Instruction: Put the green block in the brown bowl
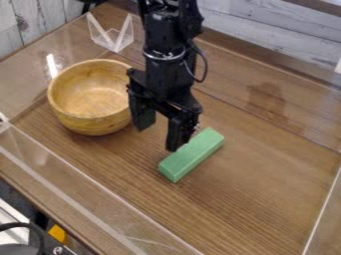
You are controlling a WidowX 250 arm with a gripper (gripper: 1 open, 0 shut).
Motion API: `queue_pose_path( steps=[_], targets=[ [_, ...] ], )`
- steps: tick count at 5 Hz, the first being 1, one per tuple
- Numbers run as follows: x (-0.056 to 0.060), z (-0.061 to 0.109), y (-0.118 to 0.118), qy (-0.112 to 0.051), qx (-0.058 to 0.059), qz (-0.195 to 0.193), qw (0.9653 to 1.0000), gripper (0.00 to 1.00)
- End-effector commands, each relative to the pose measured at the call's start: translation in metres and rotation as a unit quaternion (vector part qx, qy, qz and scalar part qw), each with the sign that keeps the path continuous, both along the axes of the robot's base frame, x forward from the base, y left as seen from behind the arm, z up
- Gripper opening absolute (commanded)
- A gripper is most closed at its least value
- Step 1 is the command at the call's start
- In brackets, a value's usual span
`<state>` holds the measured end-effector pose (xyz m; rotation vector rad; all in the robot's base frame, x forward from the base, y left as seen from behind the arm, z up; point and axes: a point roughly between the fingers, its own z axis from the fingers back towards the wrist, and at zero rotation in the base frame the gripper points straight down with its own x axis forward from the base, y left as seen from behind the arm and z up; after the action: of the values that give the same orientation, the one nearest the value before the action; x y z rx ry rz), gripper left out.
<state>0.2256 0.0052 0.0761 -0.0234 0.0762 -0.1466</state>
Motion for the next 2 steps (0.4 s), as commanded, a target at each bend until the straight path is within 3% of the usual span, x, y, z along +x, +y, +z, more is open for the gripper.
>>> queue_pose_path(
  steps=[1, 2],
  targets=[
    [-0.0016, 0.0138, -0.0109, -0.021, -0.002, 0.006, 0.9998, 1.0],
    [-0.0049, 0.0085, -0.0111, -0.019, -0.003, 0.026, 0.9995, 1.0]
  ],
)
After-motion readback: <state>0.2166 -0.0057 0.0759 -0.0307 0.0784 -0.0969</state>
